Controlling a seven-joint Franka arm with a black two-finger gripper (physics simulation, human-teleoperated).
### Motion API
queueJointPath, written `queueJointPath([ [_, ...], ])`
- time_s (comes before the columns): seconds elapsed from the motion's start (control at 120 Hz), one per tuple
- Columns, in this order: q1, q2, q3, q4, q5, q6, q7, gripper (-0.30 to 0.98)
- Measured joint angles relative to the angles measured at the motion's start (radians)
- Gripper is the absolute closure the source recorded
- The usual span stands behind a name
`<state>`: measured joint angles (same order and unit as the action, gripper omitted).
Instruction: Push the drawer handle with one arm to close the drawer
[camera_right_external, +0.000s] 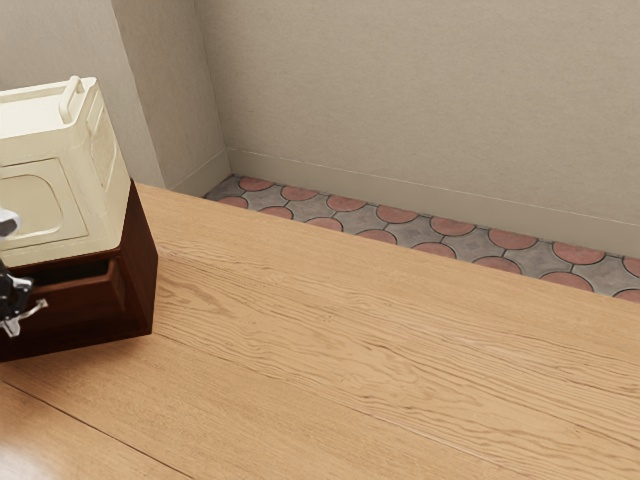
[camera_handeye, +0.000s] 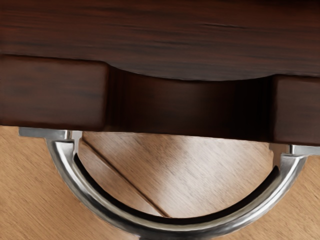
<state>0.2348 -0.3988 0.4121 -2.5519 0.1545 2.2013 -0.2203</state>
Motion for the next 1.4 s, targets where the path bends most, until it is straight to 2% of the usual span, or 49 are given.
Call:
queueJointPath([
  [0.333, -0.010, 0.102, 0.006, 0.081, -0.022, 0.011, 0.003, 0.79],
  [0.542, 0.025, 0.131, 0.005, 0.108, -0.030, 0.006, 0.231, 0.79],
  [0.683, -0.041, 0.103, 0.013, 0.092, -0.047, 0.012, 0.183, 0.78],
  [0.917, -0.052, 0.117, 0.018, 0.096, -0.055, 0.022, 0.125, 0.79],
  [1.158, -0.034, 0.137, 0.023, 0.117, -0.029, 0.022, 0.271, 0.79],
  [1.283, -0.016, 0.161, 0.023, 0.139, -0.028, 0.022, 0.411, 0.79],
  [1.4, -0.015, 0.169, 0.024, 0.145, -0.029, 0.027, 0.451, 0.79],
])
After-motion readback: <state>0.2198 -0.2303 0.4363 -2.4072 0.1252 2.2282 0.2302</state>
